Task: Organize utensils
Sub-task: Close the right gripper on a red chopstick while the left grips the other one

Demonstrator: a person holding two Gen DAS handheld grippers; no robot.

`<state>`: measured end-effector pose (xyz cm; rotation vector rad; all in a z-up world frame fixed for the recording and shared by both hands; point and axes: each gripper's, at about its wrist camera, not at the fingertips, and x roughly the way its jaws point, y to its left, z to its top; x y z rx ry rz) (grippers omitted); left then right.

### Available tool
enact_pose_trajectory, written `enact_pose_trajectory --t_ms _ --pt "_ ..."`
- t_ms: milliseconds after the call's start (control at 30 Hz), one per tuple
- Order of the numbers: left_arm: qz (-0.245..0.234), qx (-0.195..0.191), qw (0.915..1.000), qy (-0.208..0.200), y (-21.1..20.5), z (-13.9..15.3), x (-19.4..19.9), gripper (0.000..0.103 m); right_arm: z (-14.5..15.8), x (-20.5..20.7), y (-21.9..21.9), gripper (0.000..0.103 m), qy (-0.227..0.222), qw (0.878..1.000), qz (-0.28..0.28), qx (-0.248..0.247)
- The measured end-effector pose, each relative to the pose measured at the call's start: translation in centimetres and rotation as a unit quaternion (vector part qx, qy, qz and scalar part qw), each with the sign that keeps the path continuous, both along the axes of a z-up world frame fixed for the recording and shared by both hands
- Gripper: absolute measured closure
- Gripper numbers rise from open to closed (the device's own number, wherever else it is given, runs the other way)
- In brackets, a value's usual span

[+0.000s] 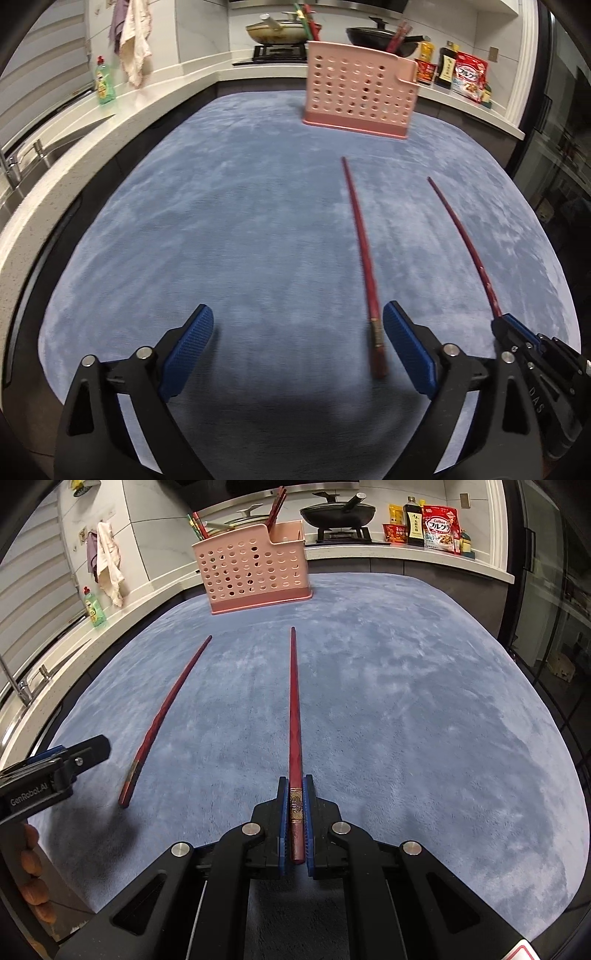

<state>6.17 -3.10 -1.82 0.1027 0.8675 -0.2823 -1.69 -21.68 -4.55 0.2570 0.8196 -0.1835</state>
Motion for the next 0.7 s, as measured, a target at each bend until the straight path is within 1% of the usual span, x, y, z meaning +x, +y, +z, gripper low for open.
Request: enact_pose_trajectory --t_ms 233,367,433,500,567,600,667,700 --pt "-0.016 0.013 0.9998 0.002 -2.0 -0.8 -0.2 0.011 -0.1 0.0 0.0 0.096 0.0 1.0 0.002 0.0" --pt "-0.017 0.017 0.9995 0.019 -2.5 -1.8 0.0 0.014 -0.2 -0.1 -0.1 0.096 -0.001 1.0 0.004 -0.001" --pt "-0.013 0.02 0.9992 0.032 -2.5 -2.3 0.3 0.02 -0.2 -0.2 -0.1 0.096 -0.002 1.0 0.004 0.0" --pt "-0.013 0.023 0.9993 0.026 -2.4 -2.2 0.1 0.026 -0.2 -0.2 -0.1 0.096 -0.002 1.0 0.004 -0.001" --pt "-0.016 0.022 0.9993 0.025 -2.4 -2.1 -0.1 0.039 -0.2 -0.2 -0.1 0.096 -0.003 1.0 0.003 -0.001" --pt "-0.016 0.021 0.9993 0.025 -2.2 -2.0 -0.1 0.042 -0.2 -0.2 -0.1 0.096 -0.003 1.0 0.003 -0.001" --pt "-0.017 0.016 0.9994 0.027 -2.0 -2.0 -0.1 0.053 -0.2 -0.2 -0.1 0.096 -0.002 1.0 0.003 0.0" --pt "-0.017 0.013 0.9994 0.028 -1.8 -1.9 -0.1 0.055 -0.2 -0.2 -0.1 0.096 -0.003 1.0 0.003 0.0"
